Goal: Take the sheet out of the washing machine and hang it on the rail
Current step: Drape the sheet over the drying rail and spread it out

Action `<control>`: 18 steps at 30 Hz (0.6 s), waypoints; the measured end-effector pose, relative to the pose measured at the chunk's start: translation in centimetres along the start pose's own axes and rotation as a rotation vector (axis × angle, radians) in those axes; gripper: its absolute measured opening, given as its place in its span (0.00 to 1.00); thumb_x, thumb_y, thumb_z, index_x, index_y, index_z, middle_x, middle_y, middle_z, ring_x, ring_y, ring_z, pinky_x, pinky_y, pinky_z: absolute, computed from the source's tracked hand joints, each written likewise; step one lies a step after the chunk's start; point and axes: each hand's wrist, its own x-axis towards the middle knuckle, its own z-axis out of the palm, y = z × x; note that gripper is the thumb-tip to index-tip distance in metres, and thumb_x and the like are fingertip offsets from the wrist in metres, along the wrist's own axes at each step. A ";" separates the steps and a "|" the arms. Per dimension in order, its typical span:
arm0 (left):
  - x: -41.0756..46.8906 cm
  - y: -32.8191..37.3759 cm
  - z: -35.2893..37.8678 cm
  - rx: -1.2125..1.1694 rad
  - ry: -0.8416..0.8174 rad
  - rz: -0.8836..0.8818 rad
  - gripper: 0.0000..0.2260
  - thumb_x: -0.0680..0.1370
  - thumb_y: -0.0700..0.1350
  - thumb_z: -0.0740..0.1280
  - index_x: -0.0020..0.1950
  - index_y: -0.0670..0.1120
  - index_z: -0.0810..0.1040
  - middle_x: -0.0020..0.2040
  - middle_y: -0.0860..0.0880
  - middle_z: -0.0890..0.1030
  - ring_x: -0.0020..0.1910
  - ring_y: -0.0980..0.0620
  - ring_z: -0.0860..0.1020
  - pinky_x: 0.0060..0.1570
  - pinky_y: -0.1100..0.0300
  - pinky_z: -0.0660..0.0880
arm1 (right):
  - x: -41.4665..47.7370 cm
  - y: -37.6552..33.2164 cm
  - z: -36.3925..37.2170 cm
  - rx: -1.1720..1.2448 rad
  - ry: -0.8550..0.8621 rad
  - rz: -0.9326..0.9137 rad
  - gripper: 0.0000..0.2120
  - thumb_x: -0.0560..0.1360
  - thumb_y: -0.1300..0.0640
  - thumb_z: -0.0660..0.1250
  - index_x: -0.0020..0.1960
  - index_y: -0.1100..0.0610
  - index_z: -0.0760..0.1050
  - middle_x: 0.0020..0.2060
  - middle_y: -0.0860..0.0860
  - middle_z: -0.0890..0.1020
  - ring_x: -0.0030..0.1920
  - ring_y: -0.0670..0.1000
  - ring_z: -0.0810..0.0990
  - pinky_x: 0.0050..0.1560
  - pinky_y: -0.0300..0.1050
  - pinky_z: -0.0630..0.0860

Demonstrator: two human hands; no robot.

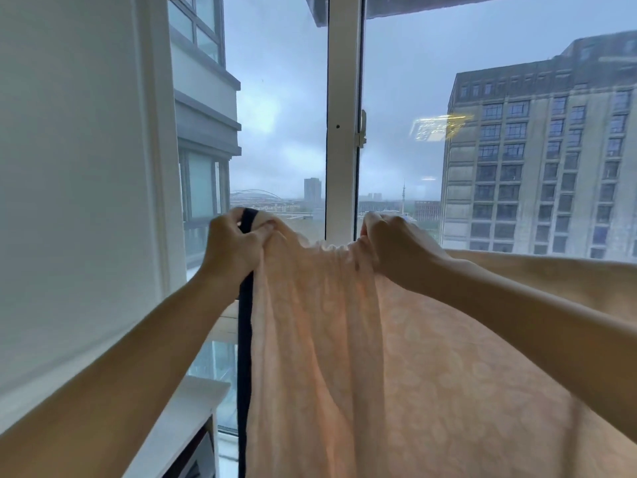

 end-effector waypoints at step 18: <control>0.1 -12.3 -12.8 0.315 0.040 -0.279 0.10 0.74 0.48 0.72 0.41 0.42 0.80 0.36 0.46 0.80 0.36 0.48 0.76 0.36 0.58 0.70 | 4.1 -6.2 4.5 0.049 -0.005 -0.120 0.09 0.79 0.54 0.63 0.44 0.58 0.73 0.36 0.53 0.77 0.31 0.50 0.73 0.33 0.43 0.67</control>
